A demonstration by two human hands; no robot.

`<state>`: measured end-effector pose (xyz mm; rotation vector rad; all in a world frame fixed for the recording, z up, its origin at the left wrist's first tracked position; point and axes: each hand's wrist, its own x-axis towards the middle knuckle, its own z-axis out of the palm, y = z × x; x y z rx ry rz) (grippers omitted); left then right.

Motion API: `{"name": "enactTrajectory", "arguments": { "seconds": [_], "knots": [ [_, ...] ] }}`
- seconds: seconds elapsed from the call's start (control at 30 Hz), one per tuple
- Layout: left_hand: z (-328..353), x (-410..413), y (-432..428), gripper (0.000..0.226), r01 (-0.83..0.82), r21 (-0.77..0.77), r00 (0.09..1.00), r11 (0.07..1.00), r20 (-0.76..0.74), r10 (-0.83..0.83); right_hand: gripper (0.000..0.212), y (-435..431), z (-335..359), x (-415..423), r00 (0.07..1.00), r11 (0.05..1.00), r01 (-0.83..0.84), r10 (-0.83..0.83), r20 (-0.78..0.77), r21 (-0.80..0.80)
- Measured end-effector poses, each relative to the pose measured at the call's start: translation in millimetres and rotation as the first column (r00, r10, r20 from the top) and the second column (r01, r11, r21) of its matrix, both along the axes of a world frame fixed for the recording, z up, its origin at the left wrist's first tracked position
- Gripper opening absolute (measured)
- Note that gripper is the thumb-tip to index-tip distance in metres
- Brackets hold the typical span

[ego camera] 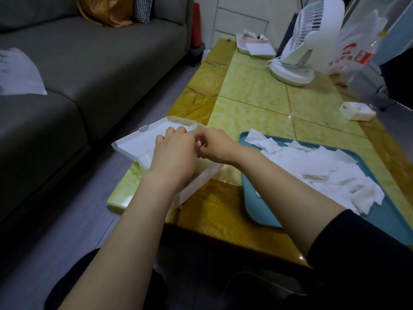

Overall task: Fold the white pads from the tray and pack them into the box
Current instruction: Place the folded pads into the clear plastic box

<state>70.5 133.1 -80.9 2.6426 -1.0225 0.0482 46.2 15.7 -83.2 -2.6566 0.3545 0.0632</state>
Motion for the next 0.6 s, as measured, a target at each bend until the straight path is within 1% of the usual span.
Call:
{"name": "enactTrajectory", "arguments": {
  "seconds": [0.17, 0.3, 0.4, 0.5, 0.6],
  "knots": [
    [-0.8, -0.4, -0.2, 0.029, -0.007, -0.001, 1.0, 1.0, 0.019, 0.007, 0.029, 1.8, 4.6, -7.9, 0.999, 0.998, -0.054, 0.054, -0.005, 0.013],
    [-0.8, -2.2, -2.1, 0.03, -0.022, -0.011, 0.999, 1.0, 0.022, 0.023, 0.029, 0.0, 3.5, -12.6, 0.999, 0.999, -0.033, 0.033, -0.029, 0.019],
    [-1.0, -6.6, -4.8, 0.031, -0.031, -0.039, 0.998, 0.999, 0.047, 0.033, 0.034, -3.5, 4.7, -15.6, 1.0, 0.999, -0.03, 0.031, -0.005, 0.03],
    [1.2, -16.3, -10.9, 0.034, -0.009, -0.125, 0.997, 0.992, 0.078, 0.019, 0.042, -8.9, 10.6, -26.4, 0.998, 0.996, -0.003, -0.004, 0.069, 0.092],
    [1.3, -34.3, -22.5, 0.032, 0.059, -0.193, 0.995, 0.979, 0.096, -0.041, 0.046, -16.5, 15.2, -44.7, 0.965, 0.991, 0.073, -0.099, 0.242, 0.115]
  ]
}}
